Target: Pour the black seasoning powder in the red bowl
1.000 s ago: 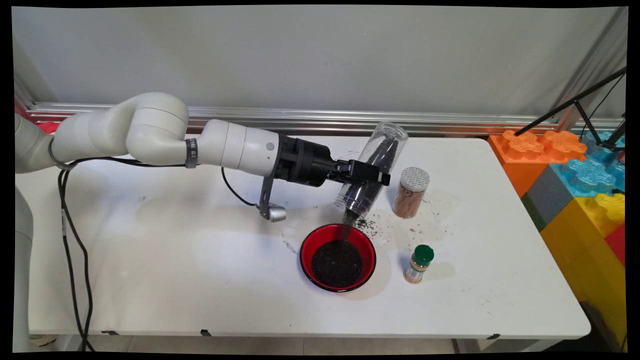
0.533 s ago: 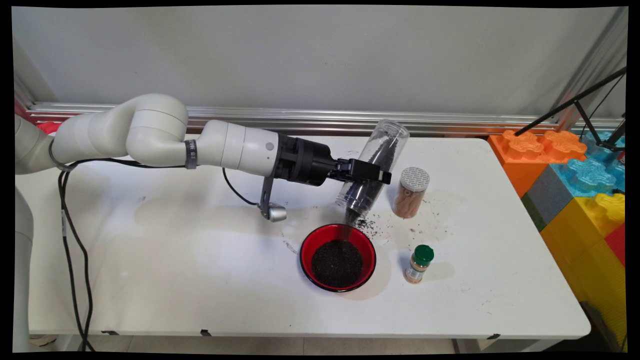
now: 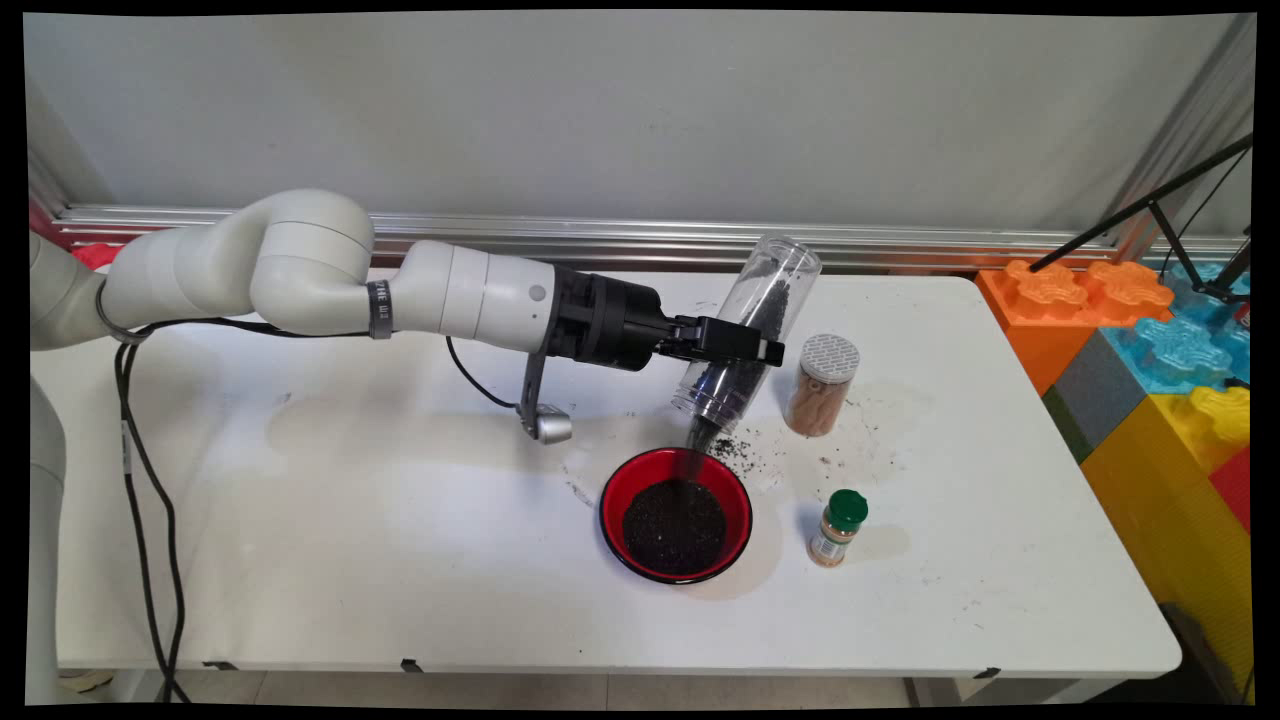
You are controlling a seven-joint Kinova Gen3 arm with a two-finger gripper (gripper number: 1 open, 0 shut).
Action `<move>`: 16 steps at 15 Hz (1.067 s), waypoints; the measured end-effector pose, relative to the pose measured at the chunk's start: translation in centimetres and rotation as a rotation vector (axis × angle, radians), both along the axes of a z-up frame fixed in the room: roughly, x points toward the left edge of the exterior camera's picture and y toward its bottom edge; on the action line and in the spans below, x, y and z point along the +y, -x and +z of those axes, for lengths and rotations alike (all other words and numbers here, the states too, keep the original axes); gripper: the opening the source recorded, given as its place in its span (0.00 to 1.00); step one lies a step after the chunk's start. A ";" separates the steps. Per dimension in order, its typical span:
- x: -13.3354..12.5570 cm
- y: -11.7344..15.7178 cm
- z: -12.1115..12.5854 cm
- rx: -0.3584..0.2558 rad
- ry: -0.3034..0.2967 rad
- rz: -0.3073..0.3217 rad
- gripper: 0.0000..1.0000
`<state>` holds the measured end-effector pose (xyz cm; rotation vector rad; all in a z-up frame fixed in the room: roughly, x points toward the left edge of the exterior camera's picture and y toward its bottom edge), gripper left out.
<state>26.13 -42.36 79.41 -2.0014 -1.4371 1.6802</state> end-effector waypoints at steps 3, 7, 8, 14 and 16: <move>0.0 0.0 0.0 0.003 0.007 -0.004 0.00; 0.1 0.0 0.2 0.007 0.019 -0.010 0.00; 0.1 0.0 0.2 0.008 0.022 -0.011 0.00; 0.1 0.0 0.5 0.017 0.039 -0.018 0.00; 0.1 0.1 0.6 0.019 0.044 -0.022 0.00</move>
